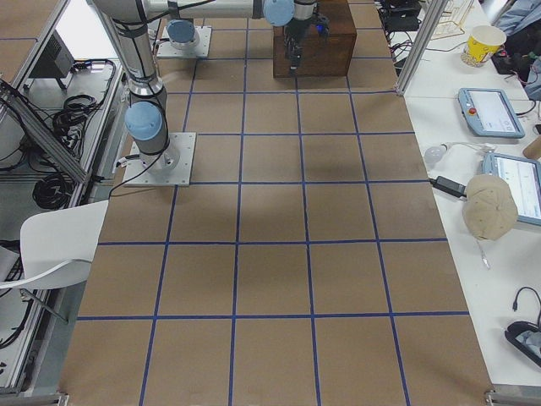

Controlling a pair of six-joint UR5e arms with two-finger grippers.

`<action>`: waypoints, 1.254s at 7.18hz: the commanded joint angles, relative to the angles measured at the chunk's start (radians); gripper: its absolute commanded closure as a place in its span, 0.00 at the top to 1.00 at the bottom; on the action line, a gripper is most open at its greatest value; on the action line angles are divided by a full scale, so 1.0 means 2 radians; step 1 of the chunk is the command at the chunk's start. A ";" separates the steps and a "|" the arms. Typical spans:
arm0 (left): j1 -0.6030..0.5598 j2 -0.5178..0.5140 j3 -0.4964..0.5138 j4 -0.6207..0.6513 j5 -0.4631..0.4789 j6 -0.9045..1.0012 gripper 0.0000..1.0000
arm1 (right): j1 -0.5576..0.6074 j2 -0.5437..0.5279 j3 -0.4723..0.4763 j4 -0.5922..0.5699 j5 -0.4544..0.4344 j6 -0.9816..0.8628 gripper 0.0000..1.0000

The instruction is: Open drawer and put corn inside

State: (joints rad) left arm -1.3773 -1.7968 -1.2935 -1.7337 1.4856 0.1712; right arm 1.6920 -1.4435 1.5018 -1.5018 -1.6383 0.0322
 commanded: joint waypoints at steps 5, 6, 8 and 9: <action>-0.077 0.057 -0.103 0.057 0.041 -0.062 1.00 | 0.000 0.000 0.000 0.000 0.000 0.000 1.00; -0.083 0.069 -0.116 0.058 0.042 -0.062 1.00 | 0.000 0.000 0.000 0.000 0.000 0.000 1.00; -0.084 0.091 -0.136 0.068 0.049 -0.063 1.00 | 0.000 0.000 0.000 0.000 0.000 0.000 1.00; -0.084 0.095 -0.138 0.068 0.046 -0.063 1.00 | 0.000 0.000 0.000 0.000 0.000 0.000 1.00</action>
State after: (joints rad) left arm -1.5454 -1.6221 -1.5583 -1.6030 1.5791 0.0459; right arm 1.6920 -1.4435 1.5018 -1.5018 -1.6383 0.0322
